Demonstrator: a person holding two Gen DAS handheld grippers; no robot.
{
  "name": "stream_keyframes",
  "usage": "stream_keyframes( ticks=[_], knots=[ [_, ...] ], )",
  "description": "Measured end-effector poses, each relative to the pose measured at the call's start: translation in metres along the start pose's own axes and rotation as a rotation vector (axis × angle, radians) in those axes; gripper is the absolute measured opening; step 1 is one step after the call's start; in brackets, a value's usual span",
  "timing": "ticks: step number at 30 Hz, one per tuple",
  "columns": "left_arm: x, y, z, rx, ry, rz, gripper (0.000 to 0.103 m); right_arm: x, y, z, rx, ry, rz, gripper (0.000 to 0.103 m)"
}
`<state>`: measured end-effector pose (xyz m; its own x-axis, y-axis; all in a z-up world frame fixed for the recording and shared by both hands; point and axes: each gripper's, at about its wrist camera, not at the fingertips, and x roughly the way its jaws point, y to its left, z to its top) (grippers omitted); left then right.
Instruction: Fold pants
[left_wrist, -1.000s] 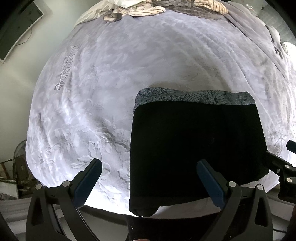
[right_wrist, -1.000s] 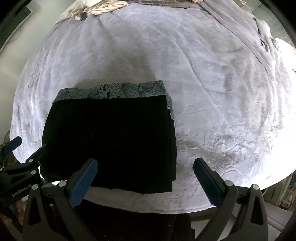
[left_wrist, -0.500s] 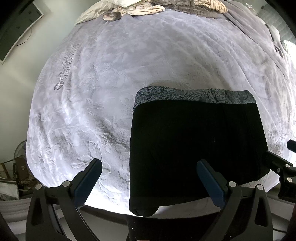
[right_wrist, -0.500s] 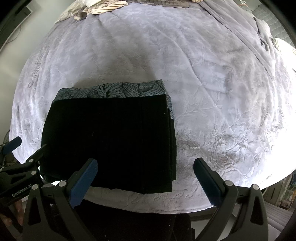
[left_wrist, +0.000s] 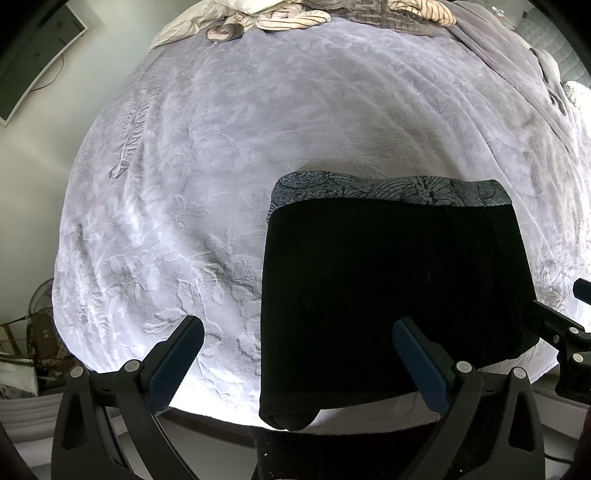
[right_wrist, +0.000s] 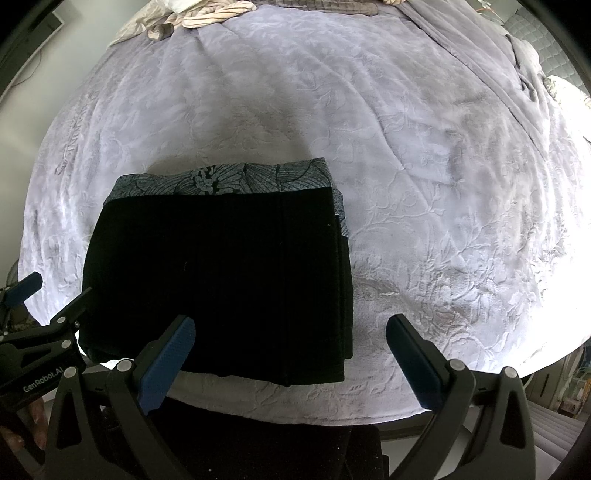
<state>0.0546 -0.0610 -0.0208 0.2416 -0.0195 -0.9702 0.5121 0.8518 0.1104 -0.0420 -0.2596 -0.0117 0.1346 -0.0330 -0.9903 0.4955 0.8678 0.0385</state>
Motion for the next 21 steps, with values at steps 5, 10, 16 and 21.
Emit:
stream_keyframes(
  ticks=[5,10,16,21],
  knots=[
    [0.0000,-0.0002,-0.0002,0.001,0.001,0.000,0.103,0.0002,-0.0007,0.0005,-0.001,0.001,0.000,0.103],
    [-0.0002,-0.0012,-0.0003,-0.001,0.000,0.002,0.103,0.0011,-0.0014,-0.0013,0.002,0.002,0.000,0.103],
    [0.0003,-0.0006,-0.0016,0.003,-0.001,-0.003,0.103,0.0016,-0.0018,-0.0021,0.001,0.001,-0.001,0.103],
    [0.0003,-0.0005,-0.0026,0.004,0.001,-0.002,0.103,0.0015,-0.0017,-0.0019,0.001,0.002,0.000,0.103]
  ],
)
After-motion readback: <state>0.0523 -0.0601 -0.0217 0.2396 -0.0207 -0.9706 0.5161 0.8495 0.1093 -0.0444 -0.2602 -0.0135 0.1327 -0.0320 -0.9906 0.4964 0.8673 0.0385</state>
